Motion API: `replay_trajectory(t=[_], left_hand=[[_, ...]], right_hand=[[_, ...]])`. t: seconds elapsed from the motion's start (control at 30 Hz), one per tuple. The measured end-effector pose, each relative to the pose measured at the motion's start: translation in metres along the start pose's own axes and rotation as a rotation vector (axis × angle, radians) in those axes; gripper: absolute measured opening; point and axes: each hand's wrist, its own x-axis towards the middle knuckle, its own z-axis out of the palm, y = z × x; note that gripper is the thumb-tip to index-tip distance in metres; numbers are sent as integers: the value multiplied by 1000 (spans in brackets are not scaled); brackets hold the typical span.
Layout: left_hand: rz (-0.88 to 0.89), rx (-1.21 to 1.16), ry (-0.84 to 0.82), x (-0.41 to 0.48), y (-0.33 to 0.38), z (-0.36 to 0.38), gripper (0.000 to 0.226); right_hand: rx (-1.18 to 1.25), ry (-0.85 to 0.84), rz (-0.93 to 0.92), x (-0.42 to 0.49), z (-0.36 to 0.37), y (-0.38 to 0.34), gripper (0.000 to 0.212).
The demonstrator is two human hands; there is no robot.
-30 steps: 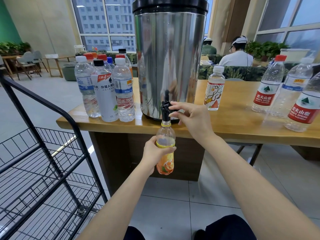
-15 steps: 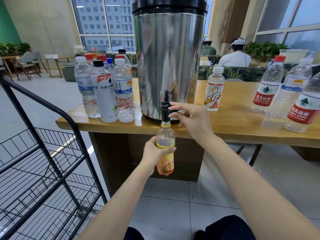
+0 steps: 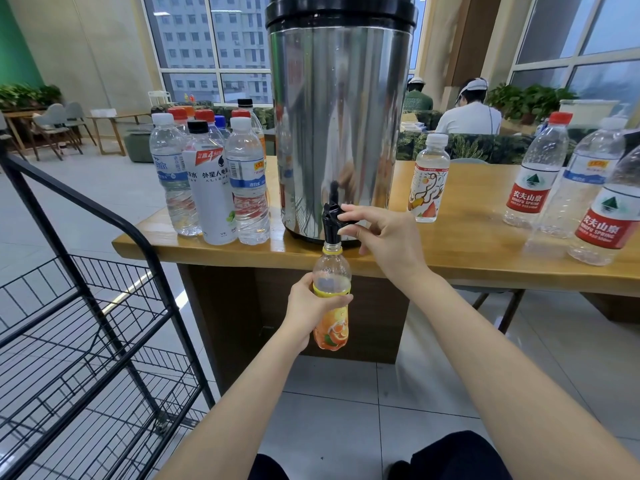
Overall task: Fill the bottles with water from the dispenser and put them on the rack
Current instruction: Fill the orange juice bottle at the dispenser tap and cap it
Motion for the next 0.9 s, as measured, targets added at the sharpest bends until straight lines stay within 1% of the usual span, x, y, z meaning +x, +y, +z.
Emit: replay_trajectory(t=[0.9], left_hand=[[0, 1, -1, -1, 2, 0, 59]], right_hand=[[-18, -1, 17, 0, 0, 1, 21]])
